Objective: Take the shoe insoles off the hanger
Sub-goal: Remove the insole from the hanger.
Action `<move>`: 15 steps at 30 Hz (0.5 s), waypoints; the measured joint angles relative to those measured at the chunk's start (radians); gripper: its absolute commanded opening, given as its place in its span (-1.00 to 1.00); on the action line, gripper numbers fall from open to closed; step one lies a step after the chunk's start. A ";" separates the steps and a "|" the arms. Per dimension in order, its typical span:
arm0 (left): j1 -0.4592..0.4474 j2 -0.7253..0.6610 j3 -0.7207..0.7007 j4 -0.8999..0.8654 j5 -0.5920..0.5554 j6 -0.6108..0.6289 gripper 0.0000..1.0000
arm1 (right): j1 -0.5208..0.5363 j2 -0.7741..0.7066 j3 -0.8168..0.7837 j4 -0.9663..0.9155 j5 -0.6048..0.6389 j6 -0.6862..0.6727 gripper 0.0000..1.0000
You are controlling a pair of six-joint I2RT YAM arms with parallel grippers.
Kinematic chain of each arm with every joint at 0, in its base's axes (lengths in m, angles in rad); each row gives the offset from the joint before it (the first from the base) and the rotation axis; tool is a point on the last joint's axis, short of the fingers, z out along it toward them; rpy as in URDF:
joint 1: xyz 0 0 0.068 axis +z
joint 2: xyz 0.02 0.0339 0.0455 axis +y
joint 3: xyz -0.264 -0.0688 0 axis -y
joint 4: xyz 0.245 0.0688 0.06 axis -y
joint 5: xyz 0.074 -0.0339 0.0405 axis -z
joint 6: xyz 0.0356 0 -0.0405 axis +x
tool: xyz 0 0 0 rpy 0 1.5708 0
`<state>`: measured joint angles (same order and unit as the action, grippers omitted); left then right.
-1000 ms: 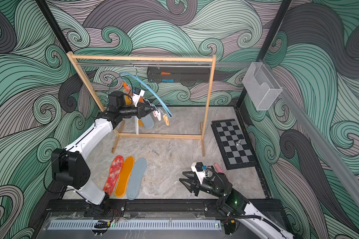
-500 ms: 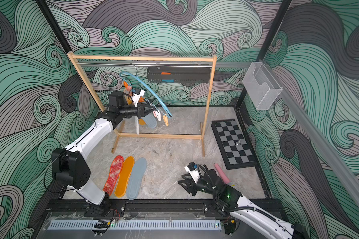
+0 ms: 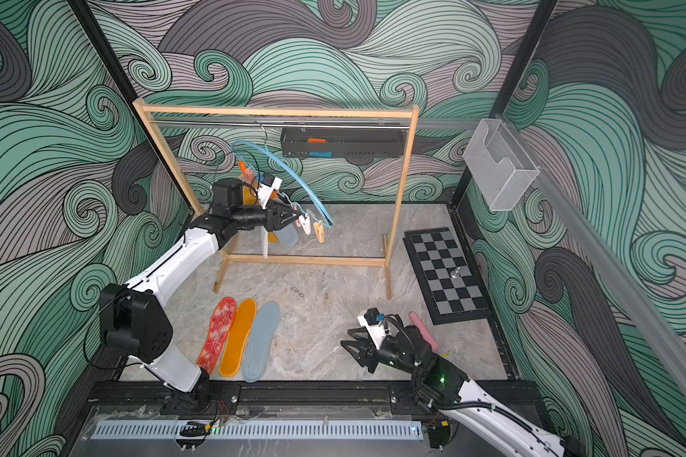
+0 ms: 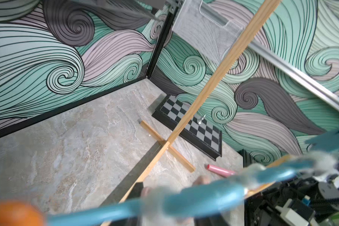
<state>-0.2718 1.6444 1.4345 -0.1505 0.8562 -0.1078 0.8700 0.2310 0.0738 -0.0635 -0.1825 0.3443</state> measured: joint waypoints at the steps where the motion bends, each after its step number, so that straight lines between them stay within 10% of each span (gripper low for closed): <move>1: -0.005 -0.008 -0.010 -0.017 -0.007 0.000 -0.01 | 0.000 0.003 0.000 0.000 0.000 0.000 -0.13; 15: -0.010 -0.535 -0.315 -0.189 -0.108 0.005 0.16 | 0.000 0.011 0.000 -0.005 0.003 0.003 -0.13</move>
<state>-0.2813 1.1091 1.1194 -0.3397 0.7483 -0.1032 0.8703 0.2420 0.0738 -0.0685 -0.1799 0.3470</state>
